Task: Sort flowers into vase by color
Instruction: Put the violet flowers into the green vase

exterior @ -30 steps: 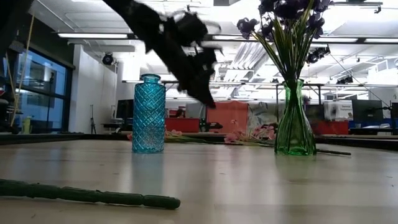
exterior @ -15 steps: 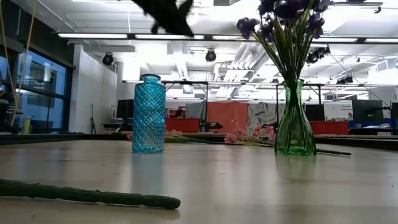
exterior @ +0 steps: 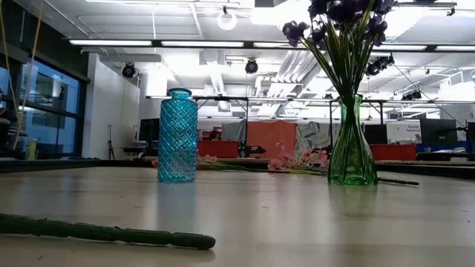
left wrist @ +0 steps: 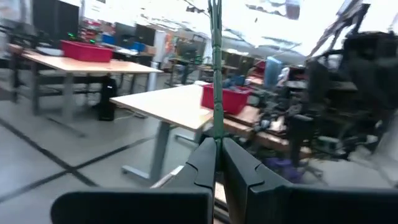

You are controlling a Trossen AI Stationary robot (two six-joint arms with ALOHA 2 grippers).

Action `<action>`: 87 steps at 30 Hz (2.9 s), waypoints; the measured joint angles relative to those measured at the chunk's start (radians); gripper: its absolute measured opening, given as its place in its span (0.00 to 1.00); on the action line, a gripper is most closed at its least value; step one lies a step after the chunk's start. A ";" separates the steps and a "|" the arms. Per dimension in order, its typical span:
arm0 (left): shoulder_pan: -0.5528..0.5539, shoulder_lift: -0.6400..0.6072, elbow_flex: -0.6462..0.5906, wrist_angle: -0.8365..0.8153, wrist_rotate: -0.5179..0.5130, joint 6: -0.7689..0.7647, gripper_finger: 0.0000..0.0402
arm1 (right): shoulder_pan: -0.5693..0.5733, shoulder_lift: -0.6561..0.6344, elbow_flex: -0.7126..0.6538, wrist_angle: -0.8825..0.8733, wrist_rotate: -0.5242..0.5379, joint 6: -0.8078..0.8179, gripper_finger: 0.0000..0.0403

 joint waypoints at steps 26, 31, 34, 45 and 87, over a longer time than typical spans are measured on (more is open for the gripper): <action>-0.172 0.183 -0.001 0.269 -0.060 -0.138 0.00 | -0.220 0.131 0.000 0.076 -0.258 0.316 0.73; -0.176 0.194 -0.001 0.241 -0.010 -0.147 0.00 | -0.220 0.141 0.000 0.093 -0.258 0.333 0.73; -0.177 0.201 -0.001 0.214 -0.017 -0.147 0.00 | -0.220 0.144 0.000 0.088 -0.258 0.342 0.73; -0.177 0.200 0.000 0.216 -0.034 -0.147 0.00 | -0.220 0.143 0.000 0.090 -0.258 0.364 0.36; -0.102 -0.075 -0.002 -0.485 -0.201 -0.069 0.41 | 0.461 -0.074 -0.005 -0.636 -0.224 0.466 0.00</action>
